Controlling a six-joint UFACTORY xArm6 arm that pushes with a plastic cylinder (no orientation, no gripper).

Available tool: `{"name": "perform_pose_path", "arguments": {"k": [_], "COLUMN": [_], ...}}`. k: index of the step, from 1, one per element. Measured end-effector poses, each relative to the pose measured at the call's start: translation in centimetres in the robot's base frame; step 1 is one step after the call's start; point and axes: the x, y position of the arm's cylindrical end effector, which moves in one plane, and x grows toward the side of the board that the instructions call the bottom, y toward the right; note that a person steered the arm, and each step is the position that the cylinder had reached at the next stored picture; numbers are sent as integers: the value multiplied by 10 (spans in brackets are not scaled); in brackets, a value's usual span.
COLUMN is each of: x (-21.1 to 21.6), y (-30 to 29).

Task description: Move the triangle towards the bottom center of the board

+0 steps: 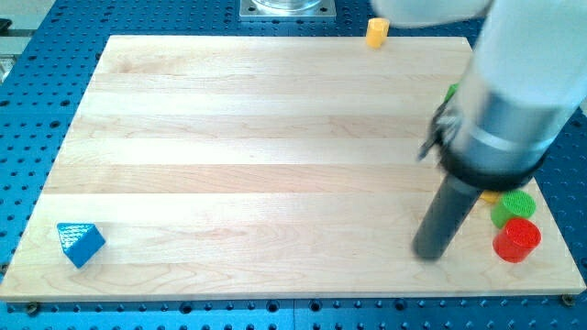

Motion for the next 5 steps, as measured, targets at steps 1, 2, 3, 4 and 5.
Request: {"name": "perform_pose_path", "arguments": {"k": [1, 2, 3, 4, 5], "x": [12, 13, 9, -2, -5], "y": [-24, -99, -222, -306, -379]}}
